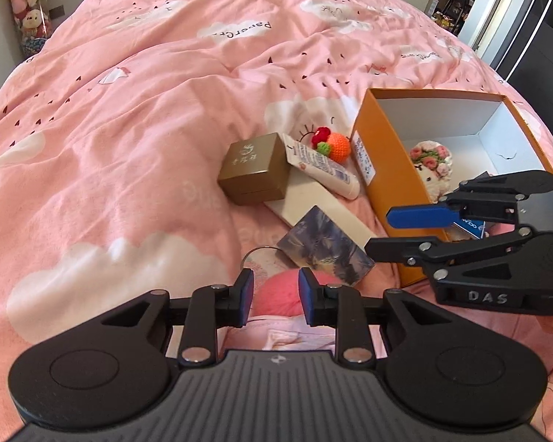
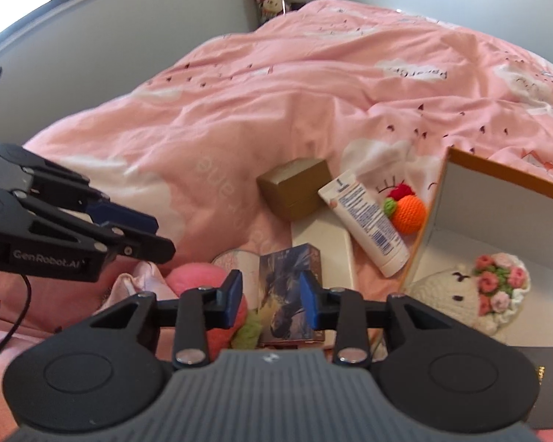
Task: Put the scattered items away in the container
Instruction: 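Reach the right gripper to the illustrated photo card pack and grasp it, then lift the photo card pack with the right gripper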
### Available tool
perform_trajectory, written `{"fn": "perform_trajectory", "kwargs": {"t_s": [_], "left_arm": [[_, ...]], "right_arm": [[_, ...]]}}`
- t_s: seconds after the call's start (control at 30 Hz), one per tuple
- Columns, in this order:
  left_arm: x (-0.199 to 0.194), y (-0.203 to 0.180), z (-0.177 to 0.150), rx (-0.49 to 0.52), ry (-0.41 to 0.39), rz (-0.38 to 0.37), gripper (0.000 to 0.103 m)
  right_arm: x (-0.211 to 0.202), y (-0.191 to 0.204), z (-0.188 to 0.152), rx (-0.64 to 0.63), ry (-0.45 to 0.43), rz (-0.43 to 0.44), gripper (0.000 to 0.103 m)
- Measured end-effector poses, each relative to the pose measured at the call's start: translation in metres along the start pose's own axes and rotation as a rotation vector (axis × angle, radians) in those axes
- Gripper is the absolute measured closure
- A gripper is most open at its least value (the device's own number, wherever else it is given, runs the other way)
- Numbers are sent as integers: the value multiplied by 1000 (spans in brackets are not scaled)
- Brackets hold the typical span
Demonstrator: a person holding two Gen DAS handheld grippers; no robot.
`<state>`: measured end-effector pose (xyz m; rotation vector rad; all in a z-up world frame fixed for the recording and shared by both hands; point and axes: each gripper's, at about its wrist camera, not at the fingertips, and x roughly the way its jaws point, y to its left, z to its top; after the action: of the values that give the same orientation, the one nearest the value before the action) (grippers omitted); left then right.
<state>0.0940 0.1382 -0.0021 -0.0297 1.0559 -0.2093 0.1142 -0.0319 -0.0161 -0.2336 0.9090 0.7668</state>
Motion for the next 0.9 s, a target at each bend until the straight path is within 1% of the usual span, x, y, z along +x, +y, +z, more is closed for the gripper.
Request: {"fn": "perform_trajectory", "kwargs": {"t_s": [0.1,0.33,0.4,0.5,0.57,0.6,0.67,0.7,0.73,0.8,0.87,0.9], "left_arm": [[2,4,1,2,-1,24,72],[8,15,4,-27,-10,38,72],[9,16,4,-24,-13,40,72],[9,17,3,-26,-21,37,72],[10,19,3,-36,-27,29,72],[10,20,4,-41,-29,25,72],[11,22,4,-51,-31,20,72],[12,22,3,-55,-32,18,72],[12,22,3,-56,-31,16,72],[13,23,3,-57,-30,14,72],[13,23,2,-58,-29,15,72],[14,23,2,-60,-28,15,72]], "right_arm": [[19,2,8,-8,64,-31,66],[66,2,19,-3,235,-106,67],[74,3,21,-15,265,-137,67],[86,3,22,-16,310,-159,67],[91,2,23,-12,329,-150,58],[93,1,23,-7,340,-143,56],[99,-2,23,6,356,-128,46],[102,-3,22,13,361,-115,42],[104,-3,21,13,362,-117,40],[104,-3,20,11,356,-124,40],[100,-4,19,12,348,-119,42],[97,-5,18,8,343,-116,45]]}}
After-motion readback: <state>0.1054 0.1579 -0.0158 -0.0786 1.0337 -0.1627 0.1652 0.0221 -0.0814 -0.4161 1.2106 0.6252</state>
